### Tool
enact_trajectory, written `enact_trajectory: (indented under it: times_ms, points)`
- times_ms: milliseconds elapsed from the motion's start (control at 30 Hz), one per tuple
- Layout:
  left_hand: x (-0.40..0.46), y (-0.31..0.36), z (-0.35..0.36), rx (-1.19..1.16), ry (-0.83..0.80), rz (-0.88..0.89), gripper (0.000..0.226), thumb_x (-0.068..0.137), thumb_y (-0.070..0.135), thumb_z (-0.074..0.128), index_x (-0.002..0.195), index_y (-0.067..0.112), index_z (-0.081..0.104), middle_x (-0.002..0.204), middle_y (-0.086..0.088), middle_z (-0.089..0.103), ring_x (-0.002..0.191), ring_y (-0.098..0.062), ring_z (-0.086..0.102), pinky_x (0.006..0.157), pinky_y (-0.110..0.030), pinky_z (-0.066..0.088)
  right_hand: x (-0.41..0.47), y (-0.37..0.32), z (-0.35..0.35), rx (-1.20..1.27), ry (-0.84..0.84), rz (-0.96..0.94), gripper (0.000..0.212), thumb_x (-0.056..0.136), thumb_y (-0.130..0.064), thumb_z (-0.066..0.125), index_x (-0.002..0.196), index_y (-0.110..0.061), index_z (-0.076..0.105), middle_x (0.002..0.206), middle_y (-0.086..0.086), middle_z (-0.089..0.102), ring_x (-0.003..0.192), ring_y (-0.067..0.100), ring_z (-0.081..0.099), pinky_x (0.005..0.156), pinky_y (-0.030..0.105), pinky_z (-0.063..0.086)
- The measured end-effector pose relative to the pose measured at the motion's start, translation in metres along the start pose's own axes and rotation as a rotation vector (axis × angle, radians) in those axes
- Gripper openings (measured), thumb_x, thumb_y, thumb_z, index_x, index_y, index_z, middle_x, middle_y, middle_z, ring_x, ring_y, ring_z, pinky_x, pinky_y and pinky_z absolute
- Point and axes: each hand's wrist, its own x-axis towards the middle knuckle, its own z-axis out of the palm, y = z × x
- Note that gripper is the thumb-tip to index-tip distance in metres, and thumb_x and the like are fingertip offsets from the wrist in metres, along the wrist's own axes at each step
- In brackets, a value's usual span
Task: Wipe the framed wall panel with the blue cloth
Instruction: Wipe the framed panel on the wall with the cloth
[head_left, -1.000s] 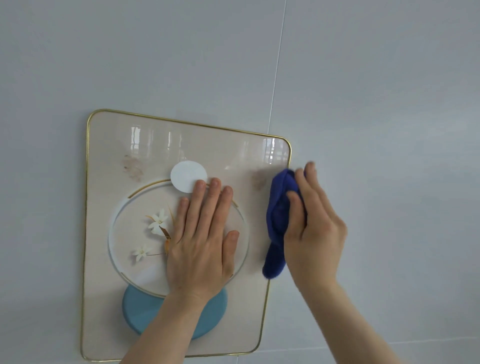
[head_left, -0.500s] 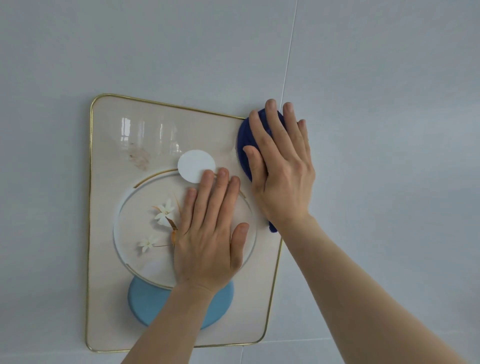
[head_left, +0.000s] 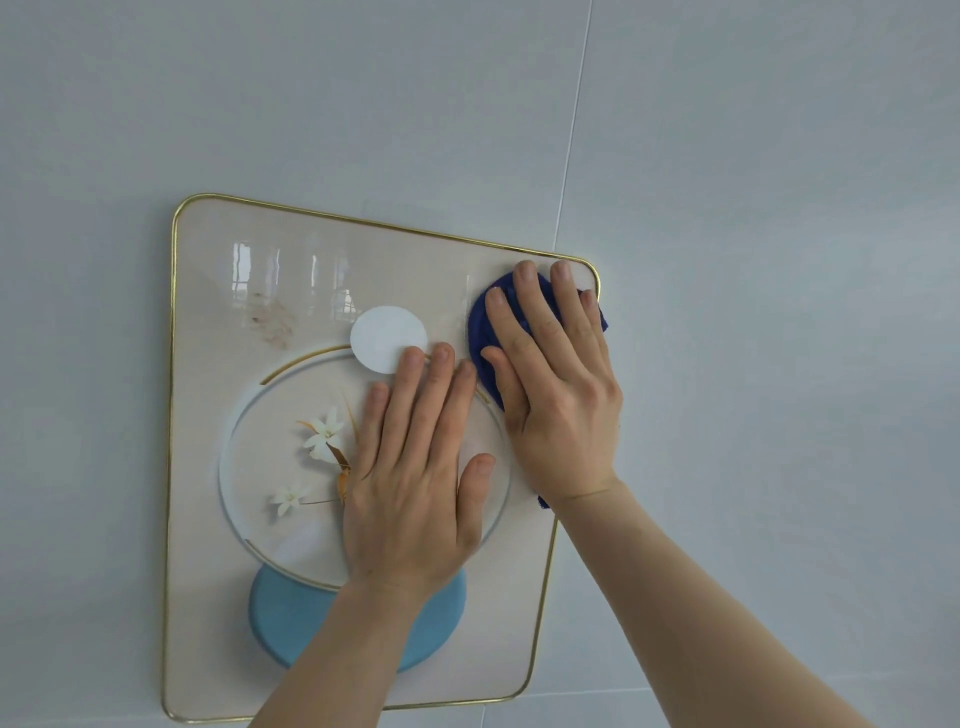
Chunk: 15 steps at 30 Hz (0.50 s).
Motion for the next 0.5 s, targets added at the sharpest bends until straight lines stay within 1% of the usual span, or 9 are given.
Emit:
enact_trajectory:
  times_ms: [167,367,500]
  points:
    - [0.0,0.0,0.001,0.011,0.007,0.005,0.064,0.105,0.041,0.017,0.162,0.013,0.024,0.172,-0.004,0.019,0.161,-0.022,0.012,0.132,-0.045,0.011,-0.026,0.001,-0.008,0.008,-0.048,-0.006,0.034,0.111,-0.025,0.051,0.133,-0.009,0.071,0.15,0.01,0.057,0.147,0.04,0.047,0.119,0.059,0.043]
    - [-0.001,0.0,0.0,0.016,0.002,0.007,0.064,0.105,0.042,0.017,0.163,0.014,0.022,0.172,-0.005,0.018,0.161,-0.023,0.012,0.131,-0.046,0.013,-0.045,0.002,-0.015,0.053,-0.102,0.02,0.034,0.112,-0.025,0.05,0.135,-0.009,0.069,0.153,0.01,0.053,0.15,0.039,0.043,0.127,0.055,0.033]
    - [-0.001,0.0,0.001,0.026,0.009,0.012,0.064,0.106,0.042,0.018,0.162,0.013,0.022,0.172,-0.005,0.017,0.161,-0.024,0.012,0.131,-0.046,0.013,-0.058,0.002,-0.019,0.059,-0.13,0.026,0.034,0.111,-0.025,0.051,0.136,-0.009,0.069,0.154,0.01,0.051,0.15,0.04,0.042,0.128,0.055,0.031]
